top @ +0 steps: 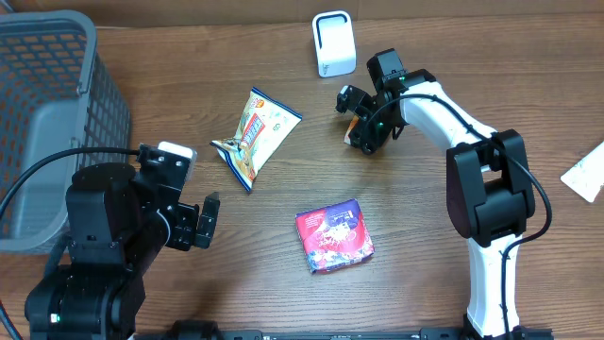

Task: Scan the item barcode
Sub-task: 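Lower the right gripper and grasp the orange tissue pack, then lift the orange tissue pack and carry it to the white scanner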

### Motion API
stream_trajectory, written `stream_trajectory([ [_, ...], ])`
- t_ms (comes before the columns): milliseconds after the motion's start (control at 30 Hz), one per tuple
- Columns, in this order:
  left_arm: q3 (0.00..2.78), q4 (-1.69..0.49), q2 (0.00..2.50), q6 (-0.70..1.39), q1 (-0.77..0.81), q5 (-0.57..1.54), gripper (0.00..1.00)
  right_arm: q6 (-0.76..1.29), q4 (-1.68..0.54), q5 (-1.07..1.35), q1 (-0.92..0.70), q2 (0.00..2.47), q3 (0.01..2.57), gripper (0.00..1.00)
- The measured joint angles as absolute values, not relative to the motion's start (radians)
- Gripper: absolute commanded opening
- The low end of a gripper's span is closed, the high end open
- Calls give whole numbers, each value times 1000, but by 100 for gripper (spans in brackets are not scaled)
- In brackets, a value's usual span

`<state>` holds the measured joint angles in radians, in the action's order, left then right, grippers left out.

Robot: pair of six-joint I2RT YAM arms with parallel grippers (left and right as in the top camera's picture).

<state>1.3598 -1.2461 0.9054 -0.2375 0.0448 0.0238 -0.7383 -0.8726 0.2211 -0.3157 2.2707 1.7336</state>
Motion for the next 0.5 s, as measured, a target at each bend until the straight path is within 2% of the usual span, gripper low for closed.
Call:
stream_trajectory([
  [200, 1360, -1261, 905, -237, 45, 24, 100, -714, -988, 357, -316, 2232, 1749, 69],
  [500, 1360, -1261, 905, -237, 45, 24, 100, -706, -1079, 723, -316, 2183, 1871, 69],
])
